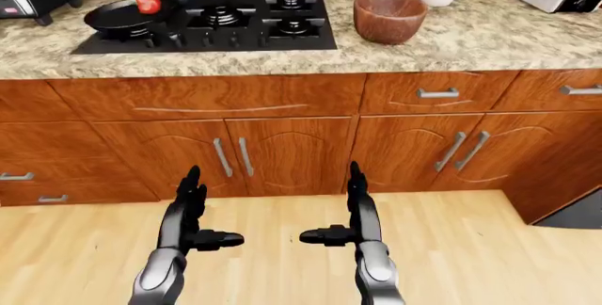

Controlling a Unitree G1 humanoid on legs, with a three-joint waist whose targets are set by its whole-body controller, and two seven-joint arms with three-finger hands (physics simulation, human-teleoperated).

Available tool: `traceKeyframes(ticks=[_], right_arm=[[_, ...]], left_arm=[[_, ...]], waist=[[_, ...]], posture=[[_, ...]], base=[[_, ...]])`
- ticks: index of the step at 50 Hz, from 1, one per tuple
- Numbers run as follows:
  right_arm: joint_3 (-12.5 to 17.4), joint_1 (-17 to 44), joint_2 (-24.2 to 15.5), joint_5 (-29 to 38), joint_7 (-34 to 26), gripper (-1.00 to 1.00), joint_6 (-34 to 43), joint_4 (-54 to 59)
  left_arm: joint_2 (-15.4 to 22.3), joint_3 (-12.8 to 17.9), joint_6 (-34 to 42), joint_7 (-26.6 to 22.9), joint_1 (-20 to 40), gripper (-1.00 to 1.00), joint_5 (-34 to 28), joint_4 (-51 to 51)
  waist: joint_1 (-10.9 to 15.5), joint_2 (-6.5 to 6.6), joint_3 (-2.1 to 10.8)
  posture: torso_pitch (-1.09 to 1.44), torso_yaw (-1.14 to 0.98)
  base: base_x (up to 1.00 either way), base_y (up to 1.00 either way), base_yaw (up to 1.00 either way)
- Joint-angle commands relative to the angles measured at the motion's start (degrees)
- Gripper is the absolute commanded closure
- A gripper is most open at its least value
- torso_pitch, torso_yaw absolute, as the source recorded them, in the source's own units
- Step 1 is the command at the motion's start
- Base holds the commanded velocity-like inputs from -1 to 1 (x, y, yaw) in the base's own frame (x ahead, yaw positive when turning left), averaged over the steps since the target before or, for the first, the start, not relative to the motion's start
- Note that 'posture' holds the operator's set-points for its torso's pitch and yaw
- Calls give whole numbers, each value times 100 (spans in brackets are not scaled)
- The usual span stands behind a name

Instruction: Pick the bell pepper from the pan and place it in the bowl.

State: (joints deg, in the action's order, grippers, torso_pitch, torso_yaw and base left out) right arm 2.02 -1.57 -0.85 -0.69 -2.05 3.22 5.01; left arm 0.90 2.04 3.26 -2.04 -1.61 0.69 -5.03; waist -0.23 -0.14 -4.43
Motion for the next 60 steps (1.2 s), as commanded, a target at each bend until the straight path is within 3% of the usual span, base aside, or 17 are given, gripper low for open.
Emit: traceKeyframes(ticks=[1,3,4,5,7,8,23,38,44,60], right_arm=[[35,173,-37,-37,-7,-100,-334,-528],[40,175,-39,-36,-16,-100,-372,-509],[34,167,-37,-39,-20,-100,-326,-570],[28,157,-37,-29,-22,-100,-317,-591],[31,156,-37,-32,-29,-100,-297,-622],[30,152,-36,-31,-29,-100,-283,-642],[85,269,-81,-16,-44,-100,-95,-908],[252,1013,-196,57,263,-100,1789,-2253],[482,1592,-343,-260,280,-100,2992,-2981],[1041,2844,-1123,-750,394,-100,4783,-3763]], left_arm=[[13,11,-435,-14,155,-100,30,400],[11,8,-426,-10,150,-100,29,414],[8,2,-370,2,148,-100,25,472],[11,8,-349,4,162,-100,30,480],[17,23,-429,3,190,-100,34,368],[15,17,-387,8,186,-100,34,413],[12,59,-110,133,191,-100,90,688],[215,312,1520,278,939,-100,198,1913],[367,493,2397,402,1377,-100,340,2458],[847,850,4266,669,2530,-100,690,3371]], waist=[[-12,-45,5],[44,-8,353],[43,-9,298],[37,-36,98],[42,-45,395],[46,-45,424],[41,-21,521],[50,-11,509],[48,-17,489],[62,-26,427]], posture=[[0,0],[0,0],[0,0],[0,0],[0,0],[0,0],[0,0],[0,0],[0,0],[0,0]], base=[[0,0,0],[0,0,0],[0,0,0],[0,0,0],[0,0,0],[0,0,0],[0,0,0],[0,0,0],[0,0,0],[0,0,0]])
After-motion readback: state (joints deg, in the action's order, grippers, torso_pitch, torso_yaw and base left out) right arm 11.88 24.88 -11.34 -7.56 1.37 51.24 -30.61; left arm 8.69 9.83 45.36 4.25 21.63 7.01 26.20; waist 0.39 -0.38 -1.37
